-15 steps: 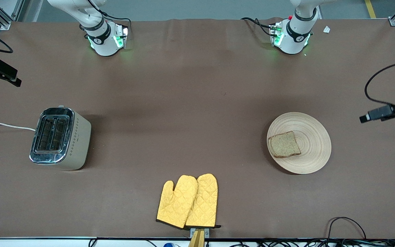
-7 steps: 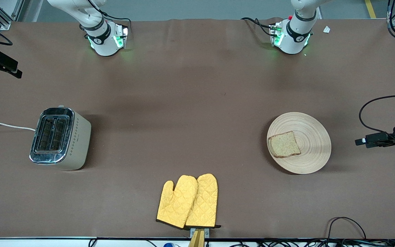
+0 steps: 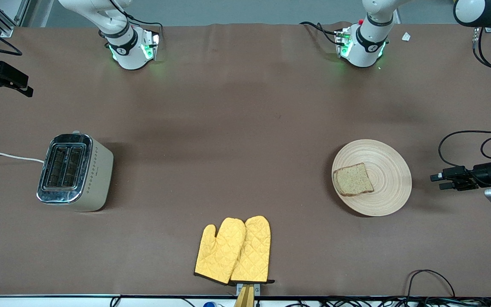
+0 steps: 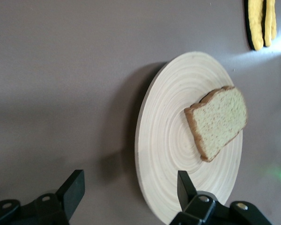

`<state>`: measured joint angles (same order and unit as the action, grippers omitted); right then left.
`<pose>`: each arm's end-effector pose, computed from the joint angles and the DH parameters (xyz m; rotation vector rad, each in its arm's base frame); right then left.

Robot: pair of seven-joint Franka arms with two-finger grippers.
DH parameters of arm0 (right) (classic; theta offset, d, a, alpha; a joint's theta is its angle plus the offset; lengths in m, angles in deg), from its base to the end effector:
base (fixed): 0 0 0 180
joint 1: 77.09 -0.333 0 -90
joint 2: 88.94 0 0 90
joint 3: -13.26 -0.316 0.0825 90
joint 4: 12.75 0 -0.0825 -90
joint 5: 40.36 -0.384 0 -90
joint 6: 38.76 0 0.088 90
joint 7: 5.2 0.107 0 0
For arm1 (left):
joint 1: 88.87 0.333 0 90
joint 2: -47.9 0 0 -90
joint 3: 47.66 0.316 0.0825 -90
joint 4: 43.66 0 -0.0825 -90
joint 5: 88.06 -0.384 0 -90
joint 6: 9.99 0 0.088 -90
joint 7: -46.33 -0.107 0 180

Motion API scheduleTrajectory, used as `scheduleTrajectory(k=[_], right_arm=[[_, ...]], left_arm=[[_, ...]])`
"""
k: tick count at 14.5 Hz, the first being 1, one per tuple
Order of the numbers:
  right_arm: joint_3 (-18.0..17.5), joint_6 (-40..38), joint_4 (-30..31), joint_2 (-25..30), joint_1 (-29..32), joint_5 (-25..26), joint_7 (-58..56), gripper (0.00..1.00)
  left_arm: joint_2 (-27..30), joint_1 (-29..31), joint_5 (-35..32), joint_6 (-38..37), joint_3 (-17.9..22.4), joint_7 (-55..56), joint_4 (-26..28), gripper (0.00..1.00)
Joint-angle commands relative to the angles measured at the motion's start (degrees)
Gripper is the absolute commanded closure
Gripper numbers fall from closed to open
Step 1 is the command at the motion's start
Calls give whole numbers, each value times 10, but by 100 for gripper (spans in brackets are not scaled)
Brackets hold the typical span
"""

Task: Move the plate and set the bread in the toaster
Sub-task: 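Reach the left gripper to the wooden plate rim and grip it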

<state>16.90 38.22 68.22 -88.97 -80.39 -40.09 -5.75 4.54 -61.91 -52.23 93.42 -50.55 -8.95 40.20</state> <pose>0.5293 -0.0037 0.6776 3.1355 0.0043 -0.1101 0.6389 0.2377 0.2209 2.3988 -0.3090 0.0974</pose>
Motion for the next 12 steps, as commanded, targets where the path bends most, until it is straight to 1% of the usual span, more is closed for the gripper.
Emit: scheduleTrajectory(k=[1,4,7,11,12], right_arm=[[3,12,37,28,6,-5,6,0],[2,8,33,27,5,-4,6,0],[1,0,34,26,1,-2,5,0],[1,1,34,26,3,1,6,0],[1,1,34,26,2,1,8,0]], left_arm=[[-28,3,28,-8,-6,-34,-21,19],[-51,-2,40,-10,-9,-64,-20,21],[-62,-3,39,-23,-18,-103,-19,32],[-66,-4,40,-33,-25,-100,-18,39],[-69,-4,39,-33,-28,-101,-17,43]])
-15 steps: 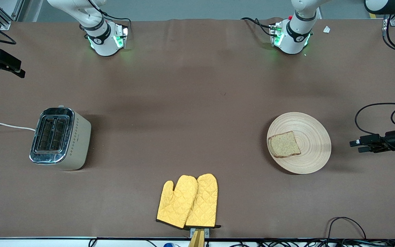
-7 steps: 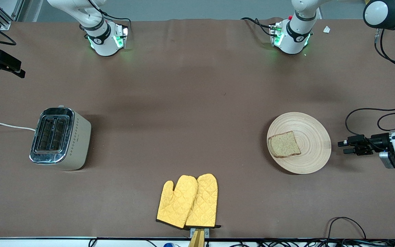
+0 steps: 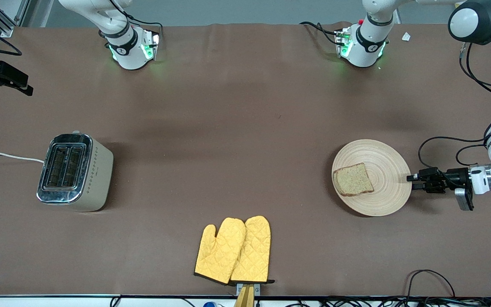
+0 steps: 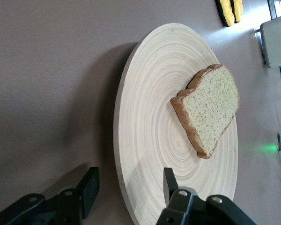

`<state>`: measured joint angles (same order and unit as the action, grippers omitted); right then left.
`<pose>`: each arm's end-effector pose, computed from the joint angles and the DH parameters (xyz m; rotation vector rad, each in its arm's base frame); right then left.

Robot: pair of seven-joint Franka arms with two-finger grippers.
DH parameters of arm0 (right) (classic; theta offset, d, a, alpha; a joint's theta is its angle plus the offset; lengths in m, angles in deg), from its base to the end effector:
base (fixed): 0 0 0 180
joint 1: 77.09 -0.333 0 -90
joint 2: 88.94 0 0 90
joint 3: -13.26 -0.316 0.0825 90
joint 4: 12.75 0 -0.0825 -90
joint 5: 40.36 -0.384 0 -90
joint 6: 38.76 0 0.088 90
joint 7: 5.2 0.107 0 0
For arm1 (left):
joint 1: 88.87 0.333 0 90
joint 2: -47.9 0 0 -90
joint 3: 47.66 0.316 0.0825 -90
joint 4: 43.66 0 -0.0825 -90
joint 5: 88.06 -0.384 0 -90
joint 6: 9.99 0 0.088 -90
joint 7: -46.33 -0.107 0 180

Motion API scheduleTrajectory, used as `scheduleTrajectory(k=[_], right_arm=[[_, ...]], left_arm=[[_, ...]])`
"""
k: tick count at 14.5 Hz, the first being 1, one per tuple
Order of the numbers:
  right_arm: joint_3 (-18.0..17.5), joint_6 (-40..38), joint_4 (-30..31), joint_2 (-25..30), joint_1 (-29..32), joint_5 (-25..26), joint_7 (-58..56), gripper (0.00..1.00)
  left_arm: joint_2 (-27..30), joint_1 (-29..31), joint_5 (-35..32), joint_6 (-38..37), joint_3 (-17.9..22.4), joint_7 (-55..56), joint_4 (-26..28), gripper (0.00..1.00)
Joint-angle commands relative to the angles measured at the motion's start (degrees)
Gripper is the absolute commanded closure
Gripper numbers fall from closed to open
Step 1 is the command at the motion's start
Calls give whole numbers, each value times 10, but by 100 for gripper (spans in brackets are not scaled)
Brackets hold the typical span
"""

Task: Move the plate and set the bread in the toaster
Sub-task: 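Reach the left gripper to the wooden plate rim and grip it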

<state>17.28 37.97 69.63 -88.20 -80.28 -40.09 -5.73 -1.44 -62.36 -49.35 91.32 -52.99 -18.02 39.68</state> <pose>0.5248 -0.0085 0.6733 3.1360 -0.0095 -0.1346 0.6379 0.1981 0.1594 2.2344 -0.4639 0.0971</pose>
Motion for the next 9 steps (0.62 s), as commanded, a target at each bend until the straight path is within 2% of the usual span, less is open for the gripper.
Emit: scheduleTrajectory(k=[1,9], right_arm=[[-3,3,21,18,1,1,8,0],[-5,-4,25,17,-2,1,5,0]], left_arm=[[-13,0,10,-12,-4,-14,-12,47],[-19,2,9,-14,-4,-15,-12,88]])
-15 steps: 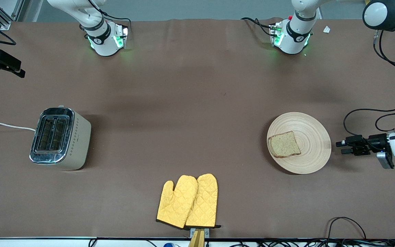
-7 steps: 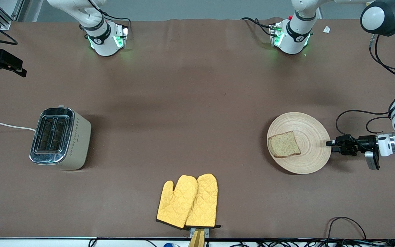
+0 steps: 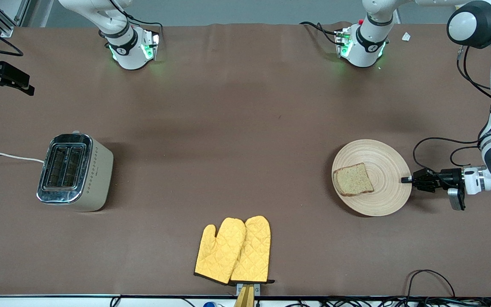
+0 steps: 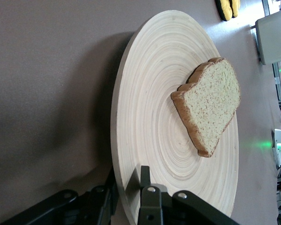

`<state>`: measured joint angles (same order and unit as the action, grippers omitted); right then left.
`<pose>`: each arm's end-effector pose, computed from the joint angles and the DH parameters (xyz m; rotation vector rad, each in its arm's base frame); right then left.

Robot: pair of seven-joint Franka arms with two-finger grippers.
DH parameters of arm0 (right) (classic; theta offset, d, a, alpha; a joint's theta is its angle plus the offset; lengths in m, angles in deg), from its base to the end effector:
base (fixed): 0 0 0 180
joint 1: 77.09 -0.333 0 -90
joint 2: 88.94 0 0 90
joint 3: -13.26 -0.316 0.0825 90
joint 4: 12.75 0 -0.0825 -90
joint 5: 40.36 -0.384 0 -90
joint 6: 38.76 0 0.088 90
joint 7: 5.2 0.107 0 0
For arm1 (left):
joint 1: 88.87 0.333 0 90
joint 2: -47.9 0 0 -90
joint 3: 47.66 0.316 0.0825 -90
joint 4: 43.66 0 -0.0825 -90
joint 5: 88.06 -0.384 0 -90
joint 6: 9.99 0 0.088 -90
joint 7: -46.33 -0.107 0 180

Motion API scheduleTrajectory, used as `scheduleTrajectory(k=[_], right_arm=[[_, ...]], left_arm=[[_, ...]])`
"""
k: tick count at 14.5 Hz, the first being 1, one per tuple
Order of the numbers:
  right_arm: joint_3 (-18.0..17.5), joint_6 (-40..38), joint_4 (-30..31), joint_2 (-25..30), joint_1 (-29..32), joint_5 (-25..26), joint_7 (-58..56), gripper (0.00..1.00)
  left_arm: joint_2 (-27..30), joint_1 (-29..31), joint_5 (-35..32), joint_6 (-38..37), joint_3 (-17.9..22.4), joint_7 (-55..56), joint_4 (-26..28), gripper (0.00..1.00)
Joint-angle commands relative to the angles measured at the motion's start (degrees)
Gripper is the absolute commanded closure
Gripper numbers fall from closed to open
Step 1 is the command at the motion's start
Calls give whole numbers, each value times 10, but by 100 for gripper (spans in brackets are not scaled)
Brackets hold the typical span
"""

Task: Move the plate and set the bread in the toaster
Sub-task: 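Slide the plate toward the toaster with the left gripper while the right gripper reaches out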

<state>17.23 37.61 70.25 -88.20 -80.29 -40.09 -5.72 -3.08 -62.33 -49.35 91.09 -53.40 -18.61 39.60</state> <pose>0.5243 -0.0079 0.6680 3.1349 -0.0081 -0.1614 0.6345 0.1921 0.1417 2.2099 -0.4661 0.0769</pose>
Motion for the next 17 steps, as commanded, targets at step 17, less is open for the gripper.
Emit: scheduleTrajectory(k=[17], right_arm=[[-4,61,55,-25,-6,-11,3,0]], left_arm=[[11,-75,29,-5,-186,257,-13,100]])
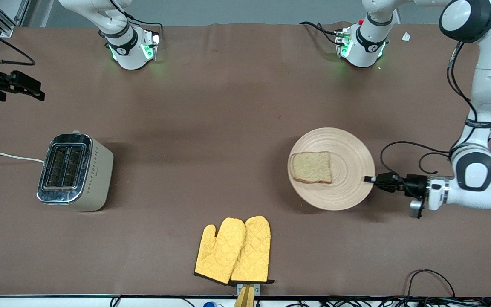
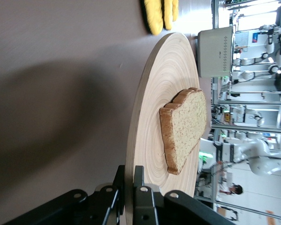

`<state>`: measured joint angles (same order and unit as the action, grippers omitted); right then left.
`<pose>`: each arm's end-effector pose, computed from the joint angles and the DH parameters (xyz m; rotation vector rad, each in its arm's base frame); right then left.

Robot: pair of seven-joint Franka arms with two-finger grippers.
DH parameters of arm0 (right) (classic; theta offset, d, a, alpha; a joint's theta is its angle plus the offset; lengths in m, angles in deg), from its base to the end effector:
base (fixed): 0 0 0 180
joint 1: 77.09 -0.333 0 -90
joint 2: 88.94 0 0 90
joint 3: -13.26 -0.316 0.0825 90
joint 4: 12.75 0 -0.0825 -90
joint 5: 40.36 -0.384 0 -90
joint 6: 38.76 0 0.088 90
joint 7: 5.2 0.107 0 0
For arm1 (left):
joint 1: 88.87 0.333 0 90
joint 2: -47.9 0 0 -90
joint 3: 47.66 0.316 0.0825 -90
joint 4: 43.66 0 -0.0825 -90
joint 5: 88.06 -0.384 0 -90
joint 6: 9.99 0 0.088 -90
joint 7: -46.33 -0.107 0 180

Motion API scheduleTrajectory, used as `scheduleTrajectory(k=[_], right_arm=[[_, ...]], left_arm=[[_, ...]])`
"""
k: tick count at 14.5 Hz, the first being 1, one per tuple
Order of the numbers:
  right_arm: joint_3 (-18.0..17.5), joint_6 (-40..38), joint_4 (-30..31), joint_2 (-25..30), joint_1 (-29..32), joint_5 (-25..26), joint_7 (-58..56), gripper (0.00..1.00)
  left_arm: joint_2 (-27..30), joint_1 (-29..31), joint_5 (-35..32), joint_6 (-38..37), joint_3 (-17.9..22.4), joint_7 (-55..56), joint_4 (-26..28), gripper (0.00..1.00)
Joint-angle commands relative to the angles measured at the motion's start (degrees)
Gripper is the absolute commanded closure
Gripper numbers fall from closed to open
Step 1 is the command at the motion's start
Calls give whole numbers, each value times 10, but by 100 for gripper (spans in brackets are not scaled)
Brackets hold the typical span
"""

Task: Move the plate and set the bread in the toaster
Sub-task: 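Slide the plate toward the toaster with the left gripper while the right gripper reaches out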

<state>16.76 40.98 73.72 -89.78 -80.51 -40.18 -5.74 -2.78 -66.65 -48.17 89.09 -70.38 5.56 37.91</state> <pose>0.5400 -0.0009 0.6305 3.1314 0.0119 -0.2072 0.6803 -0.0157 0.2018 2.0240 -0.3512 -0.1550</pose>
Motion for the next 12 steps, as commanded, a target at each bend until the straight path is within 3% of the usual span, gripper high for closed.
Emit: scheduleTrajectory(k=[1,5,10,12], right_arm=[[0,49,37,-14,-6,-23,5,0],[0,120,62,-62,-19,-63,8,0],[0,260,98,-139,-61,-77,13,0],[0,299,103,-171,-62,-117,13,0]], left_arm=[[7,-58,39,27,-17,17,4,100],[-7,-137,65,116,-16,37,6,100],[-35,-247,127,214,-15,36,5,100],[-48,-279,141,257,-15,33,4,100]])
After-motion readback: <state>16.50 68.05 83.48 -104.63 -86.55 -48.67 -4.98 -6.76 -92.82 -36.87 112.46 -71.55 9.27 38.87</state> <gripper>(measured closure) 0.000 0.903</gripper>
